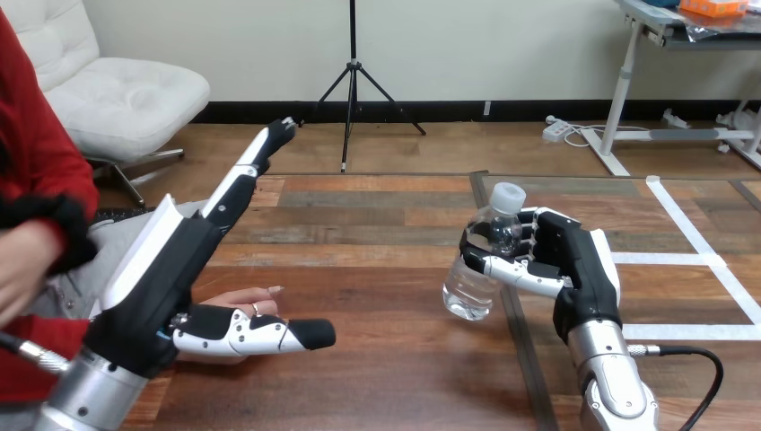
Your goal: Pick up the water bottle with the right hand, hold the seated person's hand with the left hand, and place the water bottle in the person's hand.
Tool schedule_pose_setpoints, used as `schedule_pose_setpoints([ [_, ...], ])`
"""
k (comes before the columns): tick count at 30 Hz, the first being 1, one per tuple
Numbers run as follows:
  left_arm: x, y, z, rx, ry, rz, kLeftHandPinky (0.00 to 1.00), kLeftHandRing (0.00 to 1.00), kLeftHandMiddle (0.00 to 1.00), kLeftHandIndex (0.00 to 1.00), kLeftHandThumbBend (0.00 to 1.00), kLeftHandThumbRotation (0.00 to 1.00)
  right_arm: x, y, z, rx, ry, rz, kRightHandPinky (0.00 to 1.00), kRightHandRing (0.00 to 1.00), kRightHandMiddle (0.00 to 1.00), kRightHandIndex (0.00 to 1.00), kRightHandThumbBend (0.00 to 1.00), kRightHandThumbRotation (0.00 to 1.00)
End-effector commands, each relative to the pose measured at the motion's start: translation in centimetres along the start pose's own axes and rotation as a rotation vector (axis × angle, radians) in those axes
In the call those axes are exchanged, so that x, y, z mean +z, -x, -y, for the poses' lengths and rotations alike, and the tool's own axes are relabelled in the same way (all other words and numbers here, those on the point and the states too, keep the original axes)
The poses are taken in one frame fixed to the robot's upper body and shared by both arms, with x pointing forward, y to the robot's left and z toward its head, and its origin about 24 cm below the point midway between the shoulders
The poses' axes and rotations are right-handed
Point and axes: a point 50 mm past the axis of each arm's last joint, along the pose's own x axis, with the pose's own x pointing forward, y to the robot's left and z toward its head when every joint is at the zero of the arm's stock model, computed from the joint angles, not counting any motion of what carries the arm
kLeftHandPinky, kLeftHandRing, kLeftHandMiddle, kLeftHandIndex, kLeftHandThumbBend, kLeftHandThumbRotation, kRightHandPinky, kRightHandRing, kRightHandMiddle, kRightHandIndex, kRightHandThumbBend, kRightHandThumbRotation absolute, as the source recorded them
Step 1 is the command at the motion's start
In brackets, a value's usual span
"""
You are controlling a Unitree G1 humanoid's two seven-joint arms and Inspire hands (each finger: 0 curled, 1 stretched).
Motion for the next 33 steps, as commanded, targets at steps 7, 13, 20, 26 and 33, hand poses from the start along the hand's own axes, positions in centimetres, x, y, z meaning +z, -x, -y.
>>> schedule_pose_setpoints([
  [7,1.3,-0.2,-2.4,-0.003,-0.099,0.017,0.89,0.97,0.97,0.95,1.0,0.43,3.8,-1.1,-0.6,0.035,-0.018,0.203,0.36,0.41,0.47,0.48,0.88,0.0],
  [13,1.2,0.1,-3.0,-0.01,-0.138,-0.002,0.84,0.92,0.92,0.91,1.0,0.4,4.0,-0.8,-0.8,0.066,-0.032,0.225,0.36,0.41,0.47,0.48,0.88,0.0],
  [20,1.1,0.5,-3.7,-0.016,-0.194,-0.027,0.78,0.86,0.87,0.87,1.0,0.44,4.2,-0.6,-0.9,0.093,-0.066,0.23,0.35,0.4,0.47,0.47,0.88,0.0],
  [26,1.1,0.6,-4.1,-0.026,-0.222,-0.034,0.75,0.84,0.85,0.85,1.0,0.46,4.5,-0.4,-1.0,0.117,-0.106,0.231,0.35,0.39,0.46,0.46,0.87,0.0],
  [33,0.9,0.8,-4.4,-0.035,-0.221,-0.035,0.73,0.81,0.82,0.84,1.0,0.45,4.9,-0.1,-1.1,0.131,-0.135,0.237,0.34,0.39,0.45,0.45,0.87,0.0],
])
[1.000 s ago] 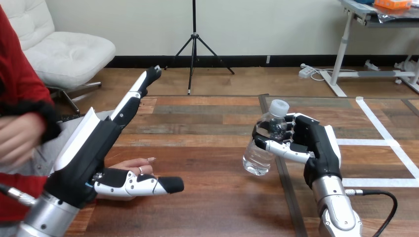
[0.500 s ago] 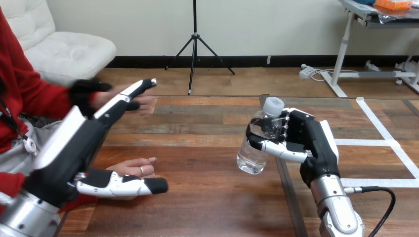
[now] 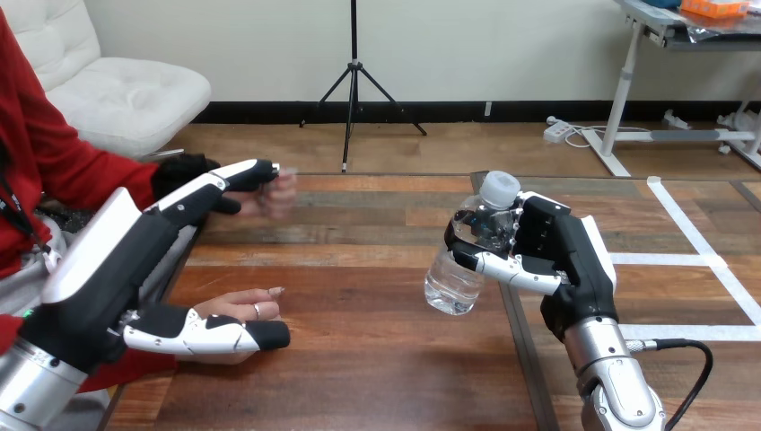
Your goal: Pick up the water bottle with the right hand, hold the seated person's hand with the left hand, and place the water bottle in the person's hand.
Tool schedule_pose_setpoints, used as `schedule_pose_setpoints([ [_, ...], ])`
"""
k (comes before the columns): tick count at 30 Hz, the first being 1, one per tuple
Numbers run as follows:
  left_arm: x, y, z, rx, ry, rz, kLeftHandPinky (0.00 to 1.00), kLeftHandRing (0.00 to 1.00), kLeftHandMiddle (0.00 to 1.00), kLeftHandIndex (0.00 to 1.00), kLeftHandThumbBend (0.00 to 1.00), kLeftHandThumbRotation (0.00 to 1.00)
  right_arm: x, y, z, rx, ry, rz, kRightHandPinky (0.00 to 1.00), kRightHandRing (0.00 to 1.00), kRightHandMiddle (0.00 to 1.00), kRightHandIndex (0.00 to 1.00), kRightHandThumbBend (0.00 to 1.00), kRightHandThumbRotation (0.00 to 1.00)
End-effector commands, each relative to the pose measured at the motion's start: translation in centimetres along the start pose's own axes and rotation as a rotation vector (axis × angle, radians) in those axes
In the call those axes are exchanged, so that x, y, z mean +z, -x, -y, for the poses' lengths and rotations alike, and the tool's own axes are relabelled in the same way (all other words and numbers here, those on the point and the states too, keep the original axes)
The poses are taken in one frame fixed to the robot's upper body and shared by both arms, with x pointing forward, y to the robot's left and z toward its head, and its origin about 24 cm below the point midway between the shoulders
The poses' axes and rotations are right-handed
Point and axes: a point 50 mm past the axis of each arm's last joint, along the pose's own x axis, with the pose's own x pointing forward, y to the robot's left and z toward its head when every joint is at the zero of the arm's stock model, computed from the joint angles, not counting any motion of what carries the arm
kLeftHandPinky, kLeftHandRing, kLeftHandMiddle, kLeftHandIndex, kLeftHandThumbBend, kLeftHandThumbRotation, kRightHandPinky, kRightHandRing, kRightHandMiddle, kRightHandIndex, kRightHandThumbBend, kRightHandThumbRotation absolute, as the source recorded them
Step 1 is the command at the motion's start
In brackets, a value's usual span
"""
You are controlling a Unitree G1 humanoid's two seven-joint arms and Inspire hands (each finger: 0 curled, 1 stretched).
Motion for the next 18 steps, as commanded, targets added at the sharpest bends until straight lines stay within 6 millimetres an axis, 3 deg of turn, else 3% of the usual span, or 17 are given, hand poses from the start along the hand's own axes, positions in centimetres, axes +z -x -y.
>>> schedule_pose_setpoints([
  [1,0.42,-0.37,-1.13,0.012,-0.042,0.038,0.73,0.81,0.82,0.83,1.0,0.44,3.0,-1.43,-0.6,0.025,-0.032,0.132,0.34,0.38,0.45,0.45,0.87,0.0],
  [18,0.45,-0.41,-1.53,-0.028,-0.07,-0.024,0.72,0.79,0.82,0.83,1.0,0.41,3.93,-0.96,-0.89,0.052,-0.074,0.142,0.34,0.38,0.44,0.44,0.88,0.0],
])
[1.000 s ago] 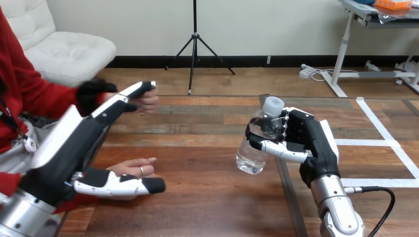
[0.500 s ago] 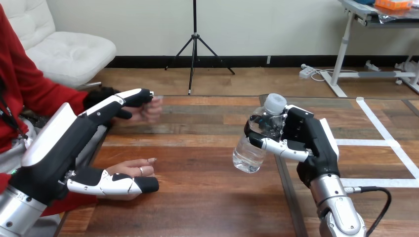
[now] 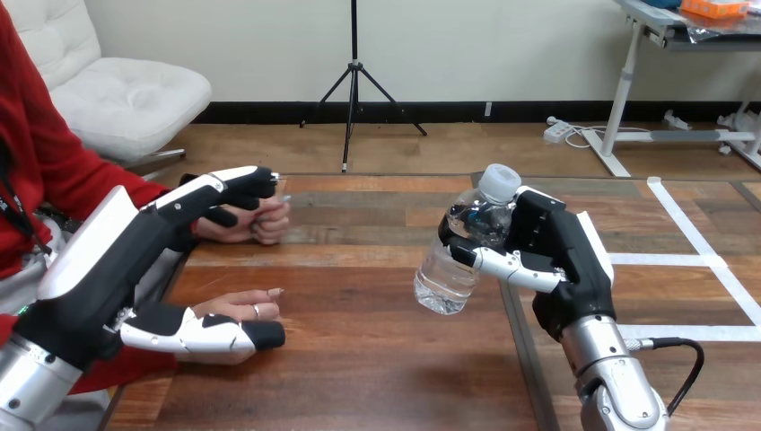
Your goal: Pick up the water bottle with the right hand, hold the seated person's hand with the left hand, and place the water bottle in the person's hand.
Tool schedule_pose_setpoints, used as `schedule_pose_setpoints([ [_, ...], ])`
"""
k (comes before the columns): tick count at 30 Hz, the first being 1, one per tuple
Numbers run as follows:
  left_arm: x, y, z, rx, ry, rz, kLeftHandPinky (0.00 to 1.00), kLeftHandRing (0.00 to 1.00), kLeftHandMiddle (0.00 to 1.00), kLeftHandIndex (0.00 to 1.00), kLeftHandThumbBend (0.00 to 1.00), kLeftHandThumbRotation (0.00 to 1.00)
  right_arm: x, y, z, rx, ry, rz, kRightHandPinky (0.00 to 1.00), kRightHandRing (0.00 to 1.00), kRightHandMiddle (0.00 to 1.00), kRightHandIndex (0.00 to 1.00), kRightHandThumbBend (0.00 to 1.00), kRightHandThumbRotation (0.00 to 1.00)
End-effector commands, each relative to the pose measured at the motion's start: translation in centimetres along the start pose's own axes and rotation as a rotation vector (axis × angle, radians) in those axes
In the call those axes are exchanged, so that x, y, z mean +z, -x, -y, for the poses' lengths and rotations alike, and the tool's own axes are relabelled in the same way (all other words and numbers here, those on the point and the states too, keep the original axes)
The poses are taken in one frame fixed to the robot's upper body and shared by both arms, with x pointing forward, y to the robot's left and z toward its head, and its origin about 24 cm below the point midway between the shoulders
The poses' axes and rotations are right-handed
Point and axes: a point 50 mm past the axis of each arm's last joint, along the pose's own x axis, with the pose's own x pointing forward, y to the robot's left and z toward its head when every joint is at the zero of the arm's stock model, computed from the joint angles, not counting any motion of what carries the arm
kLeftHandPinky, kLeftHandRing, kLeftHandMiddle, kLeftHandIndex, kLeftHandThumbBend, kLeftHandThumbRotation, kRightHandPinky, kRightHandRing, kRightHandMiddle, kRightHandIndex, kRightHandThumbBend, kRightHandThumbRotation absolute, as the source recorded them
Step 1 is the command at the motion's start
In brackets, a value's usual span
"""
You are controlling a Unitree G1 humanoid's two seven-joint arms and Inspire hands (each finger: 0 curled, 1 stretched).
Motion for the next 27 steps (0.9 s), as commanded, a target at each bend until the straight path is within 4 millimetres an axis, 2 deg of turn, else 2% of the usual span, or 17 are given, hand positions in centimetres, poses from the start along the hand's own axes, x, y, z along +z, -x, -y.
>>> schedule_pose_setpoints([
  [1,0.8,-0.3,-1.4,-0.013,-0.085,0.017,0.72,0.78,0.82,0.83,1.0,0.41,3.0,-1.4,-0.6,0.016,-0.022,0.127,0.34,0.38,0.44,0.44,0.88,0.0],
  [13,0.5,-0.6,-2.1,-0.071,-0.162,-0.013,0.7,0.77,0.82,0.84,1.0,0.4,3.7,-1.1,-0.8,0.036,-0.041,0.143,0.33,0.37,0.44,0.44,0.88,0.0],
  [27,0.0,-0.9,-3.2,-0.162,-0.216,-0.05,0.71,0.79,0.84,0.85,1.0,0.35,4.6,-0.7,-1.0,0.045,-0.05,0.161,0.33,0.37,0.45,0.45,0.87,0.0],
])
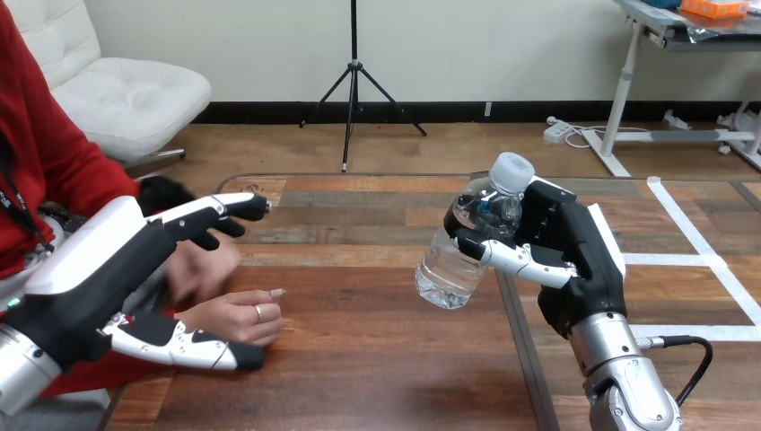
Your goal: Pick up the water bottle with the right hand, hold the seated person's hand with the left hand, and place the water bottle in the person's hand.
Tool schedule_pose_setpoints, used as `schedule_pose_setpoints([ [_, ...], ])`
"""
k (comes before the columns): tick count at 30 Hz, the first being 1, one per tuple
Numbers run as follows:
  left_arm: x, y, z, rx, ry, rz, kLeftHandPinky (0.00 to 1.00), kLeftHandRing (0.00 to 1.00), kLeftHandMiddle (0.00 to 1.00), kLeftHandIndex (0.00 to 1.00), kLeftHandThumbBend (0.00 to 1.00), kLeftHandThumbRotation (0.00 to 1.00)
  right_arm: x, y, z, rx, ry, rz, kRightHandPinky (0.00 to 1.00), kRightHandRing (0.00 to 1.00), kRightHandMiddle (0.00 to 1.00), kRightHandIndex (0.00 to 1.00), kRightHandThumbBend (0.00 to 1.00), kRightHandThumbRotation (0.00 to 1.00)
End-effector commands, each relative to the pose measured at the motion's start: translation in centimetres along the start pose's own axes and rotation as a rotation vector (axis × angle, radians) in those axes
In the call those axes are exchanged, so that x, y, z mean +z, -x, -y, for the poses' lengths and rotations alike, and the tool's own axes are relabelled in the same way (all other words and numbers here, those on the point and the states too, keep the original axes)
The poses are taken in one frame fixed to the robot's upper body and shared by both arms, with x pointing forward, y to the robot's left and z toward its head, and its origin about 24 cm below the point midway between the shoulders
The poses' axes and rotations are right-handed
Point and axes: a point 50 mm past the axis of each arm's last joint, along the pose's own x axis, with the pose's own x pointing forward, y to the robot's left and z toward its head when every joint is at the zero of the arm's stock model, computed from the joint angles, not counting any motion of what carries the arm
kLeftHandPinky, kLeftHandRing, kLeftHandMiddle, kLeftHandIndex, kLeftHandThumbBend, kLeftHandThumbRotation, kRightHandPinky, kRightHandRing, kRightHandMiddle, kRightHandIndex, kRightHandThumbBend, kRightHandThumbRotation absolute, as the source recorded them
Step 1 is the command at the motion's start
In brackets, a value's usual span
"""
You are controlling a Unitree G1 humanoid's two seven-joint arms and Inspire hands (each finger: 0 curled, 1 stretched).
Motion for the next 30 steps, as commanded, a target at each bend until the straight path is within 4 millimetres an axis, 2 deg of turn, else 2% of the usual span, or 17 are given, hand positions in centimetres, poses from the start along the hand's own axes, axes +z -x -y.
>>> schedule_pose_setpoints([
  [1,0.2,-0.8,-2.1,-0.001,-0.08,0.027,0.71,0.79,0.84,0.85,1.0,0.34,2.9,-1.4,-0.8,0.03,-0.016,0.128,0.33,0.38,0.45,0.45,0.87,0.0],
  [30,-2.1,-2.0,-3.9,-0.161,-0.257,-0.014,0.68,0.77,0.82,0.82,1.0,0.37,4.4,-0.8,-1.1,0.04,-0.035,0.162,0.32,0.38,0.45,0.46,0.85,0.0],
])
